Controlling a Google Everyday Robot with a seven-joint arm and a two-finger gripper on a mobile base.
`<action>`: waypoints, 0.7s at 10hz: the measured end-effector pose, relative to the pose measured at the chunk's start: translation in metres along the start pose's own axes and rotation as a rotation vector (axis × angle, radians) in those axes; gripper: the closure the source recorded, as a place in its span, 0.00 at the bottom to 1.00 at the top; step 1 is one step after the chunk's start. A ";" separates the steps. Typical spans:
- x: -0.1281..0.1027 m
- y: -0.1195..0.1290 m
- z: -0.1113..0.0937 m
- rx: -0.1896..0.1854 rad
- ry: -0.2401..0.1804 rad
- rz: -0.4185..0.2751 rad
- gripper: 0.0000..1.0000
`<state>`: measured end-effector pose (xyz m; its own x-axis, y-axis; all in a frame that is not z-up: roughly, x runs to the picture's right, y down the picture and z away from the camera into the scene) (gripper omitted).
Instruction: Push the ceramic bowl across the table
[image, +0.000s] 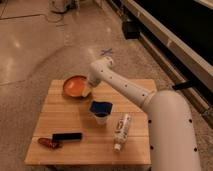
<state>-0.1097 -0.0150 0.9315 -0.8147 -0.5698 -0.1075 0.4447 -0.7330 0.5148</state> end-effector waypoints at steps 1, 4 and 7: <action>0.003 -0.002 0.008 0.012 0.000 0.008 0.20; 0.017 -0.010 0.022 0.044 0.013 0.003 0.20; 0.026 -0.024 0.037 0.092 0.021 -0.011 0.20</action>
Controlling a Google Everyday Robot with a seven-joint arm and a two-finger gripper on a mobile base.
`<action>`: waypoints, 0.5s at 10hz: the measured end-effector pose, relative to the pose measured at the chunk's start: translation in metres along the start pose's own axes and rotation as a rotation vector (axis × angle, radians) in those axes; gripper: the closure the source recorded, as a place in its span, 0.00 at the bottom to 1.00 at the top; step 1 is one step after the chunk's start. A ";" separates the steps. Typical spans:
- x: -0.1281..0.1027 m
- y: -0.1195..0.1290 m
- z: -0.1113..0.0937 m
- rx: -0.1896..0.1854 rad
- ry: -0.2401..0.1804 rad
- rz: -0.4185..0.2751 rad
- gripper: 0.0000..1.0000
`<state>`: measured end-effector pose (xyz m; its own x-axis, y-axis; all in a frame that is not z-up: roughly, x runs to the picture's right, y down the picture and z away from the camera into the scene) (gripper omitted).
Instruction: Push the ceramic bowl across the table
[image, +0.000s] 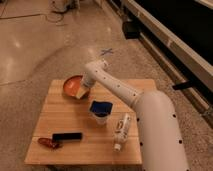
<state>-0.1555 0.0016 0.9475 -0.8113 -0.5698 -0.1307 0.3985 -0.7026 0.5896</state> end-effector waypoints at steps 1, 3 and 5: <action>0.000 -0.005 0.006 0.020 -0.001 -0.003 0.20; -0.002 -0.012 0.014 0.053 -0.010 -0.006 0.20; -0.010 -0.014 0.020 0.078 -0.032 -0.006 0.20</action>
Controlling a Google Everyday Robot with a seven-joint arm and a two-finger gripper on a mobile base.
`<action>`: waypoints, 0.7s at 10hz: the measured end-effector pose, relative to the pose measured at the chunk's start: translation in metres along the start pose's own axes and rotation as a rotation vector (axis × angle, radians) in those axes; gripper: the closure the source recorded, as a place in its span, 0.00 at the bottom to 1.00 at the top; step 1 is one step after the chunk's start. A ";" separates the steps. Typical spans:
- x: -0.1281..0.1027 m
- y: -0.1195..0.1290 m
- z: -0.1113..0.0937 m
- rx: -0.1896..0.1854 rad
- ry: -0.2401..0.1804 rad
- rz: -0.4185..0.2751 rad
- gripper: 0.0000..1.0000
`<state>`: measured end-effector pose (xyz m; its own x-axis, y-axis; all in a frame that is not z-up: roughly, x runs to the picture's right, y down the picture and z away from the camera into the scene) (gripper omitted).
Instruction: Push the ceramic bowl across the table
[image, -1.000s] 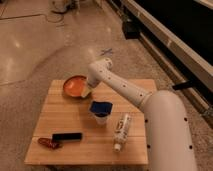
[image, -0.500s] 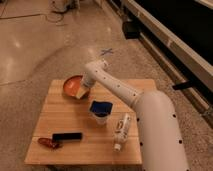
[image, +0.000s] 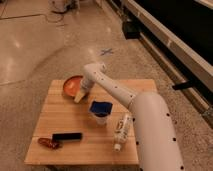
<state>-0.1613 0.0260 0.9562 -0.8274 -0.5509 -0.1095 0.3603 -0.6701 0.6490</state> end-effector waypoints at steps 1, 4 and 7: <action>-0.003 0.001 0.001 0.006 -0.010 0.000 0.20; -0.027 0.009 -0.004 0.030 -0.076 -0.010 0.20; -0.057 0.022 -0.017 0.045 -0.161 -0.028 0.20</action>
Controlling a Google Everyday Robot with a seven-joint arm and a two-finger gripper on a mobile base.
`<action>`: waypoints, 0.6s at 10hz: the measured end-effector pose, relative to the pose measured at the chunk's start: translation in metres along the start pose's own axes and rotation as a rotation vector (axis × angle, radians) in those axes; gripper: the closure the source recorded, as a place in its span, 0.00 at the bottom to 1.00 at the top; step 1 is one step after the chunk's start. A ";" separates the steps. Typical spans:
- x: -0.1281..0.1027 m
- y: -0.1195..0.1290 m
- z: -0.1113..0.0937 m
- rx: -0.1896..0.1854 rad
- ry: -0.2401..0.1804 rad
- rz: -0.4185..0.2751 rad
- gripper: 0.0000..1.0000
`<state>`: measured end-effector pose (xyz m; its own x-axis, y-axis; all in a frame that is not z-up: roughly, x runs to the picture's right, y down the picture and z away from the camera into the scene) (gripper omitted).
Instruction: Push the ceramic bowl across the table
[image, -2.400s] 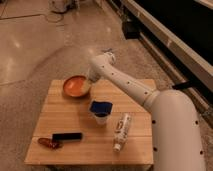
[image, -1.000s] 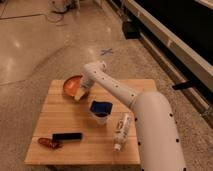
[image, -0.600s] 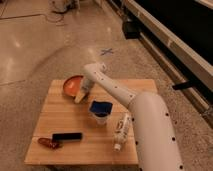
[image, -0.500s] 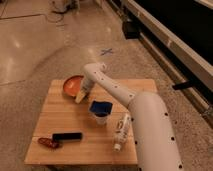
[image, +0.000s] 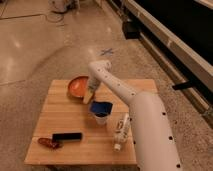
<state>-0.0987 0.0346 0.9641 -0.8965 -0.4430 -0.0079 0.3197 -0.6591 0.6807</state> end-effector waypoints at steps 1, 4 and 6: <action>-0.010 0.004 -0.002 0.004 -0.027 -0.004 0.20; -0.027 0.021 -0.008 -0.002 -0.077 -0.007 0.20; -0.038 0.035 -0.011 -0.010 -0.108 -0.019 0.20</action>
<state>-0.0496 0.0212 0.9802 -0.9300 -0.3628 0.0588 0.3052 -0.6730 0.6737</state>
